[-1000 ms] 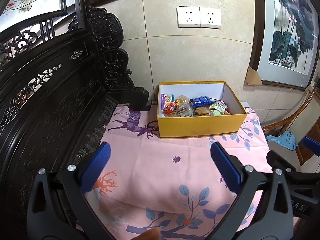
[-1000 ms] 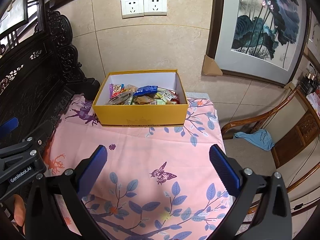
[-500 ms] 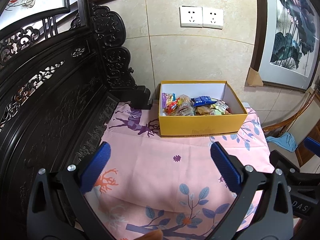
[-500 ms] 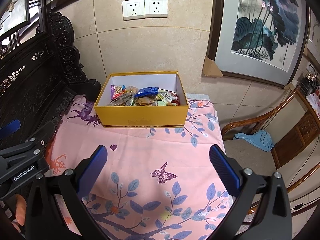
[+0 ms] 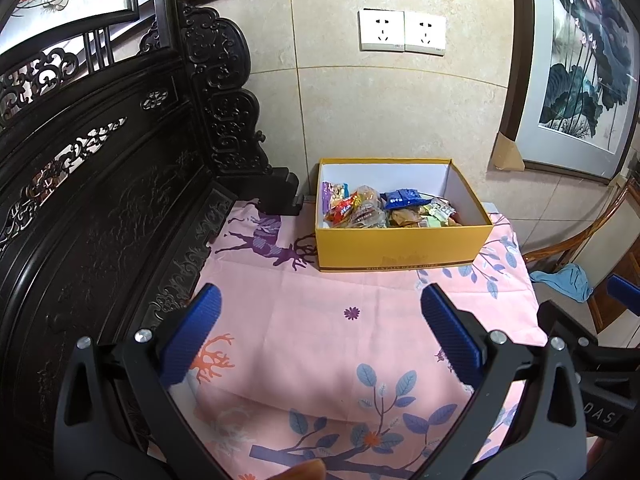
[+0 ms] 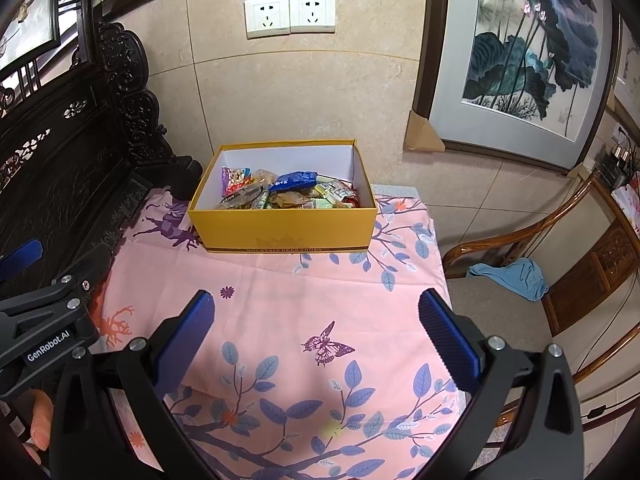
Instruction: Organize snacks
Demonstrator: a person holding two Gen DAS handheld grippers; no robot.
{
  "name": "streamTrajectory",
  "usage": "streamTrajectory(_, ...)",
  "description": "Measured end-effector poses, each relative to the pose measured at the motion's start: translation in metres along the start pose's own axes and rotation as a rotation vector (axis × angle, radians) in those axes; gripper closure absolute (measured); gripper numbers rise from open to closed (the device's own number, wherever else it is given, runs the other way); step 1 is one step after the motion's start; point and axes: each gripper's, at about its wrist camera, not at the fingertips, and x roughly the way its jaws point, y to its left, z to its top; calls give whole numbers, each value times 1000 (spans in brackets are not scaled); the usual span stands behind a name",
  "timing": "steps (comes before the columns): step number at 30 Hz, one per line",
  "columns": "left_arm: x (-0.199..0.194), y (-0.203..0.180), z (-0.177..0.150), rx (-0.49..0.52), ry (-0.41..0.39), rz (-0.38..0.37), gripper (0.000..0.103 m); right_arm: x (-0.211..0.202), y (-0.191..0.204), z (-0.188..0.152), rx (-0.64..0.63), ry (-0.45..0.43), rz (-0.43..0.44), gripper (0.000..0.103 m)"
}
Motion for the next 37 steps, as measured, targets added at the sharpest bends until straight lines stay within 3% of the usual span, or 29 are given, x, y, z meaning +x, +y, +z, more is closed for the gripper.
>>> streamTrajectory(9,2,-1,-1,2,5,-11,2,1,1,0,2,3,1,1)
streamTrajectory(17,6,2,-9,-17,19,-93,2,3,-4,-2,24,9,3,1)
streamTrajectory(23,1,-6,-14,9,-21,-14,2,6,-4,-4,21,17,-6,1)
streamTrajectory(28,4,-6,-12,10,-4,-12,2,6,-4,-5,24,18,-1,1)
streamTrajectory(32,16,-9,-9,38,84,-34,2,5,-4,-4,28,13,4,1)
streamTrajectory(37,11,-14,-12,62,48,1,2,5,-7,-4,35,11,2,1)
